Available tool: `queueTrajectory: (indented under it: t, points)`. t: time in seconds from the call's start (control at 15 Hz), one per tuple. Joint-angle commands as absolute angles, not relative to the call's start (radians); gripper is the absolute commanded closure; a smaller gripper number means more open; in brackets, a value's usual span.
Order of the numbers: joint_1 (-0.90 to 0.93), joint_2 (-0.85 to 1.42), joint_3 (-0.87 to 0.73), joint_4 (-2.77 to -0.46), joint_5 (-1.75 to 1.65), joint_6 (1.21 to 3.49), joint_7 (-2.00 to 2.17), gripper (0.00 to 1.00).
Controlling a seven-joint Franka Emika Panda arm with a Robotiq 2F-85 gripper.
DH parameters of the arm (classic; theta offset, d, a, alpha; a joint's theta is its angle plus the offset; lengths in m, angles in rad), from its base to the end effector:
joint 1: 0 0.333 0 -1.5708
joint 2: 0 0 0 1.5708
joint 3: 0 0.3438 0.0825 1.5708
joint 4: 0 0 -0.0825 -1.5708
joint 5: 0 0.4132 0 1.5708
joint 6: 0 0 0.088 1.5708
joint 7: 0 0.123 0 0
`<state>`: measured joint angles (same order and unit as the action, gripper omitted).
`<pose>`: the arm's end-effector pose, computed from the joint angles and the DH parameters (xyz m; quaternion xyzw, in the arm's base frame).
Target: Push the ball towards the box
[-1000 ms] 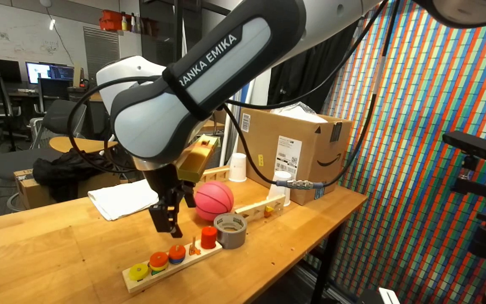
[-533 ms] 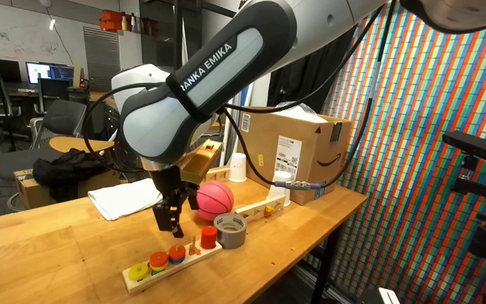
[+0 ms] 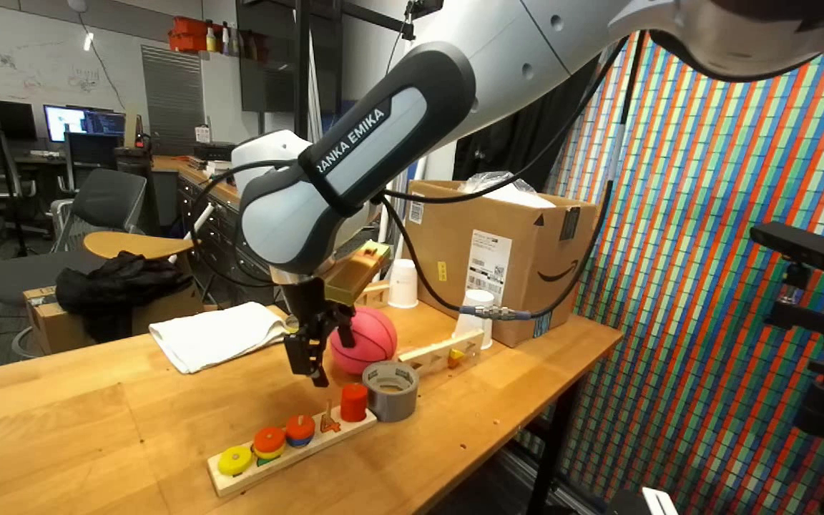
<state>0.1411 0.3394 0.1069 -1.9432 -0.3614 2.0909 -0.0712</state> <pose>0.6115 0.1296 0.2882 0.9533 0.2571 -0.0800 0.1367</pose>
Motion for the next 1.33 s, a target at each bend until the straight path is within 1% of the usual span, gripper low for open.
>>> queueTrajectory:
  t: [0.0,0.27,0.47,0.6,0.87,1.27]
  points:
    - [0.111,0.371,0.05,-1.857,-0.401,2.075,-0.103,0.0]
    - [0.071,0.274,-0.046,-1.832,-0.526,2.102,-0.044,0.0]
    - [0.023,0.152,-0.086,-1.877,-0.6,2.151,-0.068,0.0]
    - [0.006,0.103,-0.08,-1.93,-0.601,2.181,-0.062,0.0]
    - [0.011,0.008,-0.037,-2.14,-0.527,2.253,-0.083,0.0]
    - [0.052,-0.027,0.041,-2.359,-0.436,2.321,-0.106,0.0]
